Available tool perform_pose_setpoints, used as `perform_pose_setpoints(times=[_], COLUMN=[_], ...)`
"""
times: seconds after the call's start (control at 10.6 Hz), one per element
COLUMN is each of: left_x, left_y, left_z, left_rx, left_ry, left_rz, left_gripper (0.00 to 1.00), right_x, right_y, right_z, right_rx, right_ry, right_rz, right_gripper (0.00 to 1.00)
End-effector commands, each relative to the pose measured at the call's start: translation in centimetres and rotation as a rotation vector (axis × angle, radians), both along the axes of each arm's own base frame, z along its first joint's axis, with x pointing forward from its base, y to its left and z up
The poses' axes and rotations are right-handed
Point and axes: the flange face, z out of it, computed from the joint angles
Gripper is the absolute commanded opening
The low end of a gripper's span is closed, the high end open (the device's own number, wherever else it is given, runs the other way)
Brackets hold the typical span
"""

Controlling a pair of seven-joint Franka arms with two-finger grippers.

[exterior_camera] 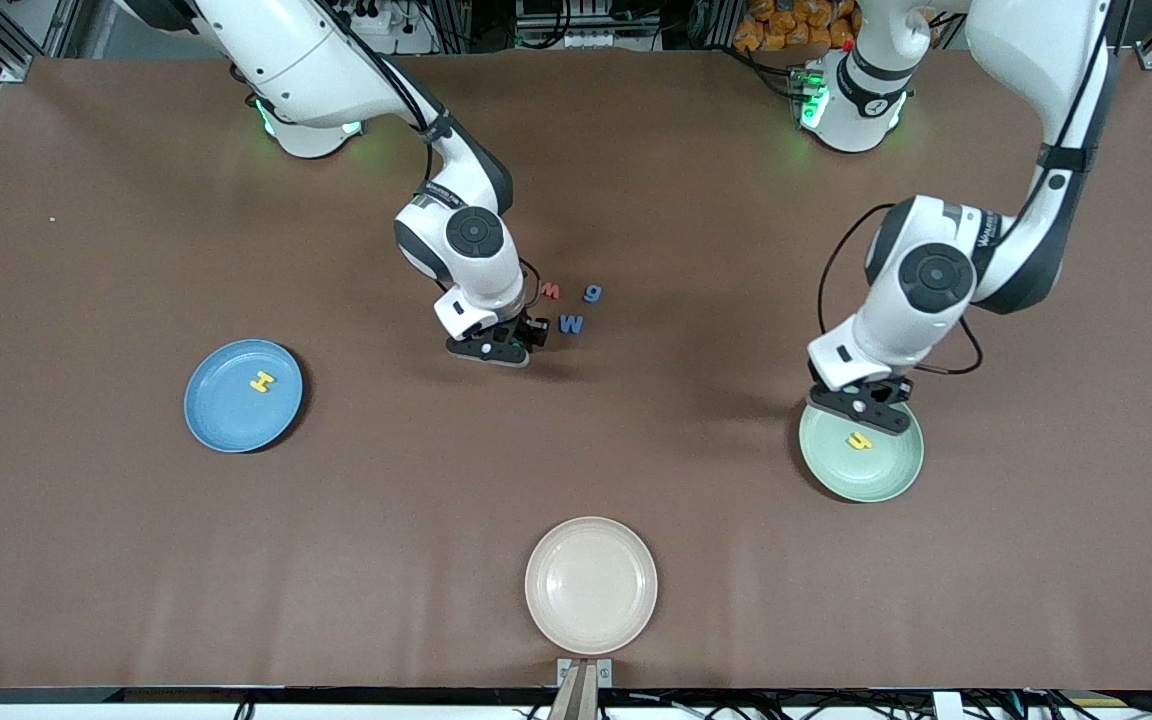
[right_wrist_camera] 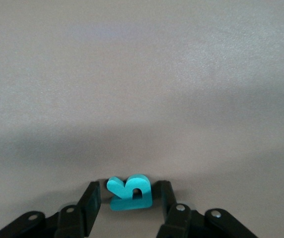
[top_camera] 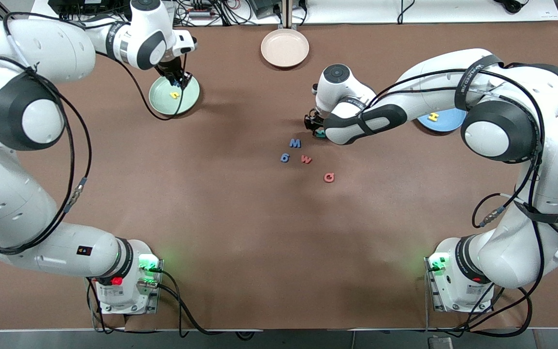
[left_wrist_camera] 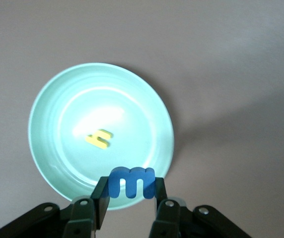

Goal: Sort uppercase to blue plate, lowercase to green plate
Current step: 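Place e on green plate with the left gripper while the right gripper grasps B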

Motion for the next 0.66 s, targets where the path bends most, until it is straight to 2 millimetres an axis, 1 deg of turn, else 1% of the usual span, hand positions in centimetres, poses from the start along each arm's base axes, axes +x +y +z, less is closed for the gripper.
perform_pose_setpoints(times=[0.0, 0.09, 0.19, 0.28, 0.38, 0.47, 0.57], left_x=[2.6, 2.9, 3.2, 3.6, 3.8, 3.9, 3.8], left_y=[0.1, 0.9, 2.7, 3.7, 3.5, 3.7, 3.4], left_z=[-1.8, -3.2, -4.1, -4.9, -4.7, -4.4, -4.1], left_rx=[-0.017, -0.007, 0.007, 0.007, -0.002, -0.006, -0.007], left_ry=[0.003, 0.015, 0.021, 0.006, -0.021, -0.027, -0.03], left_rz=[0.037, 0.048, 0.065, 0.078, 0.072, 0.069, 0.063], left_gripper=[0.0, 0.0, 0.08, 0.28, 0.78, 1.0, 1.0], right_x=[0.3, 0.2, 0.2, 0.2, 0.2, 0.3, 0.5], right_y=[0.2, 0.2, 0.2, 0.2, 0.2, 0.1, -0.2], right_z=[-0.3, -0.3, -0.3, -0.3, -0.3, -0.3, -0.3], right_rx=[-0.007, -0.009, -0.01, -0.01, -0.013, -0.013, -0.015], right_ry=[-0.02, -0.02, -0.02, -0.02, -0.023, -0.023, -0.022], right_rz=[-0.002, 0.001, 0.002, 0.002, 0.009, 0.006, 0.006], right_gripper=[0.48, 0.45, 0.41, 0.34, 0.33, 0.32, 0.32])
